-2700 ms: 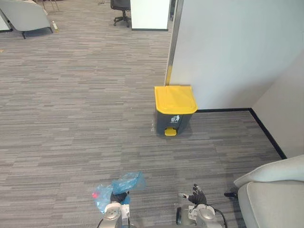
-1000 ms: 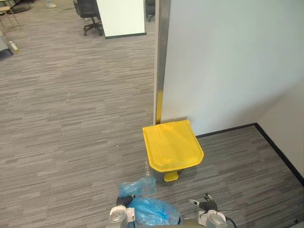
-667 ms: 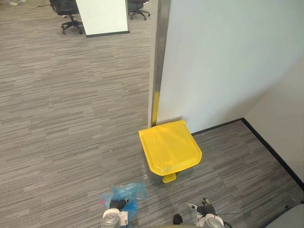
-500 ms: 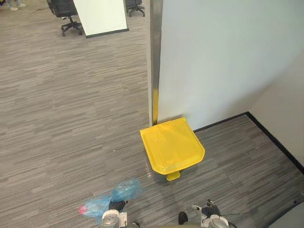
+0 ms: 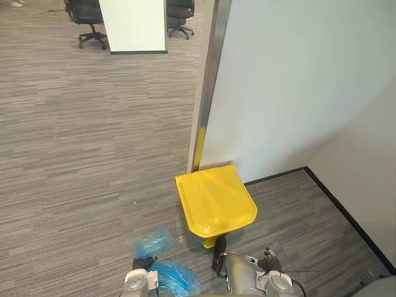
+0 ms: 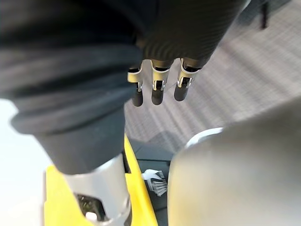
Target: Gather rubbish on tea table into small bin, then transfer packed bag to large trash can.
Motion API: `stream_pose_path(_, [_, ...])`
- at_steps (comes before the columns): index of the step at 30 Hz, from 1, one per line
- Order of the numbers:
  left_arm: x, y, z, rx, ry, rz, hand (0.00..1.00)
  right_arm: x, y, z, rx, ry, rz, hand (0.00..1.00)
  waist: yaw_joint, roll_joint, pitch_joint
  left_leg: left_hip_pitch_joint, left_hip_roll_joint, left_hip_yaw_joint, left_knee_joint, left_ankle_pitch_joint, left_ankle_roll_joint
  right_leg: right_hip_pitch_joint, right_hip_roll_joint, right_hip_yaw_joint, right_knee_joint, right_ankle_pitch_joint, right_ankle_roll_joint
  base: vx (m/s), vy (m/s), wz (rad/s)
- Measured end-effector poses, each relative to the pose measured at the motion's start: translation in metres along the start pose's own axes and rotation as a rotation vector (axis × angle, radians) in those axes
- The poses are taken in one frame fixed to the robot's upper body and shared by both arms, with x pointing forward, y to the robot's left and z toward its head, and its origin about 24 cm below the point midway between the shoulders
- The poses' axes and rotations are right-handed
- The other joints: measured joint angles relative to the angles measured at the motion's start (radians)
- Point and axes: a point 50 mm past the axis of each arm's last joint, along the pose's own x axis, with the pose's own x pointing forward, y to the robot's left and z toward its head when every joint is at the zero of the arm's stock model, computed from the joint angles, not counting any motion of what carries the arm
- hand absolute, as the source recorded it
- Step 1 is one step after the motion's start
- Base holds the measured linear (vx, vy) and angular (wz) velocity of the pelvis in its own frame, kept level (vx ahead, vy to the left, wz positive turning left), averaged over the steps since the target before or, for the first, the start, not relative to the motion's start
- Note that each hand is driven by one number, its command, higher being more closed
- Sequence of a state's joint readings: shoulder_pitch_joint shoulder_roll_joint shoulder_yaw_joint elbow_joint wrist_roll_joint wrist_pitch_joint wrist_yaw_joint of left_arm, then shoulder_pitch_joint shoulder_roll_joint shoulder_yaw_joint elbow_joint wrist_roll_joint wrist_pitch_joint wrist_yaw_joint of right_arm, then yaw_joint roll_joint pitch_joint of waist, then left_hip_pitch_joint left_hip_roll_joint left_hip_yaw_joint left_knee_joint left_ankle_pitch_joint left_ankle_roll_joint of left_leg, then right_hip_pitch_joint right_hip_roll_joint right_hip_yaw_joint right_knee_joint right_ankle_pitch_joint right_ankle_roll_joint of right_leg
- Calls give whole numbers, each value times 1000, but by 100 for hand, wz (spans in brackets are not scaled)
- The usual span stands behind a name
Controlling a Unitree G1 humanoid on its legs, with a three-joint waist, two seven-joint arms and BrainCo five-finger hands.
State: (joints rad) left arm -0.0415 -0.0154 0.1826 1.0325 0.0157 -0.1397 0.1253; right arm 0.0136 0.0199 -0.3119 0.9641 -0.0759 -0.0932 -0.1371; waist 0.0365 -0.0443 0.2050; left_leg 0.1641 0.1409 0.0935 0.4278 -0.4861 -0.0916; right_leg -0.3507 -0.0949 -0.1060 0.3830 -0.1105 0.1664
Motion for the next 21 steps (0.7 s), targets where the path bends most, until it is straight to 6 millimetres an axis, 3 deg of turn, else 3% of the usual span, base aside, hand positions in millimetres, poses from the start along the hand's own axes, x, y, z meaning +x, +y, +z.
stream_pose_path(1, [-1,-14,1,-21,-2,-31,100,3,-6,7,-4,-21,-17,0,0,46,10,5,25,-24,-4,0,-3,-5,20,-16,41,-42,6,339,-111,34])
stream_pose_path(3, [-2,-16,1,-20,-1,-42,100,3,-10,8,26,-21,-38,0,-1,49,19,25,21,-57,2,37,14,-10,32,9,139,-93,-17,333,-165,38])
stream_pose_path(7, [-2,-14,-1,-39,6,-34,100,3,-13,5,52,-2,-56,0,6,59,15,29,39,-120,50,45,17,-5,46,-9,225,-178,-45,220,-146,19])
stream_pose_path(11, [-1,-13,9,-65,-32,-14,100,2,-11,6,99,-3,-67,0,2,74,3,26,55,-124,-44,80,10,-10,54,-28,192,-188,-52,164,-78,21])
stream_pose_path(13, [0,-12,19,-74,-79,-7,100,2,-11,9,85,-25,-52,0,5,83,-33,-23,57,-136,-102,109,-2,-54,55,-28,170,-193,-61,120,-35,35])
stream_pose_path(15, [0,-12,28,-89,-115,-8,100,2,-7,13,37,-43,-27,0,4,83,-45,-64,48,-162,-119,137,-16,-77,32,-45,167,-178,-79,79,-28,53])
stream_pose_path(17, [1,-14,38,-68,-156,-24,100,2,4,25,-12,-96,20,0,8,85,-52,-94,45,-188,-123,165,-20,-88,18,-63,160,-174,-86,50,-53,40])
stream_pose_path(21, [0,-23,47,-31,-200,-64,100,-9,57,85,-90,-344,198,0,28,108,-66,-177,70,-192,-118,221,-25,-123,29,-99,121,-160,-110,17,-103,21])
